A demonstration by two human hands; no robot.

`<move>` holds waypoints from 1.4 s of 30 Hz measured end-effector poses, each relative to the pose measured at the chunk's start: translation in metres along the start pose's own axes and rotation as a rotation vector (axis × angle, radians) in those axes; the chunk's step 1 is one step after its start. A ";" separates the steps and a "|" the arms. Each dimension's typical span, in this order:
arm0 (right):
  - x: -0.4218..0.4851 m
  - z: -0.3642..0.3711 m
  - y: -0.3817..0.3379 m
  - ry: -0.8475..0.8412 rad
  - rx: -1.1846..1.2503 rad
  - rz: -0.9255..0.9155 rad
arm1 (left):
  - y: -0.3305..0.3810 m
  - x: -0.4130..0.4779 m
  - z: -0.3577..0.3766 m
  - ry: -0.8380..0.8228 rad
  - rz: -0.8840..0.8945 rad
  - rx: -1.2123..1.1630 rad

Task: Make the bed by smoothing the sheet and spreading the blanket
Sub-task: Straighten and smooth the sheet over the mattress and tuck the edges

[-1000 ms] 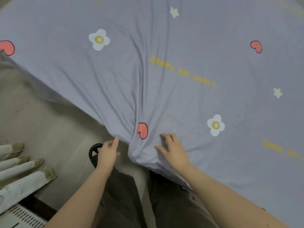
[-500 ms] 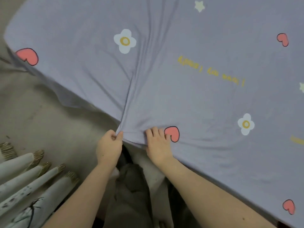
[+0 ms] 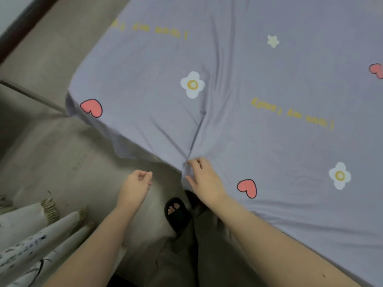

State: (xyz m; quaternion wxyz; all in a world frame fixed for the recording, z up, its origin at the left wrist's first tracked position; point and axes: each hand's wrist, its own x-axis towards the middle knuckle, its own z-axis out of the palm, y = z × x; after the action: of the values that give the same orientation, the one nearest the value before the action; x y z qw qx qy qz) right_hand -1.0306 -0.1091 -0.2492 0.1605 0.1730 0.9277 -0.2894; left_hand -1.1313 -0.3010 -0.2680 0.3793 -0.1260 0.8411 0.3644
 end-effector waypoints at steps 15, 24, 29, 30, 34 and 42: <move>0.129 -0.013 -0.068 -0.303 0.154 0.234 | 0.112 0.075 -0.055 0.183 0.265 0.542; 0.151 -0.010 -0.088 -0.482 0.427 0.259 | 0.143 0.128 -0.082 0.210 -0.097 0.642; 0.152 0.005 -0.103 -0.415 0.258 0.328 | 0.138 0.151 -0.108 0.058 0.133 0.902; 0.151 0.007 -0.109 -0.369 0.236 0.344 | 0.139 0.152 -0.112 0.038 0.173 0.903; 0.150 0.018 -0.140 -0.138 0.081 0.295 | 0.138 0.154 -0.143 0.052 0.240 0.804; 0.194 0.034 -0.217 0.017 -0.240 0.273 | 0.122 0.203 -0.237 -0.023 0.331 0.796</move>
State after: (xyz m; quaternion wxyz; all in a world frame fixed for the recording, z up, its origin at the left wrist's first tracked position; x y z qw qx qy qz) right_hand -1.2861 -0.2525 -0.2491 0.2101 0.2791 0.9248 -0.1507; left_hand -1.4586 -0.3703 -0.2466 0.3442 0.1708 0.9207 0.0688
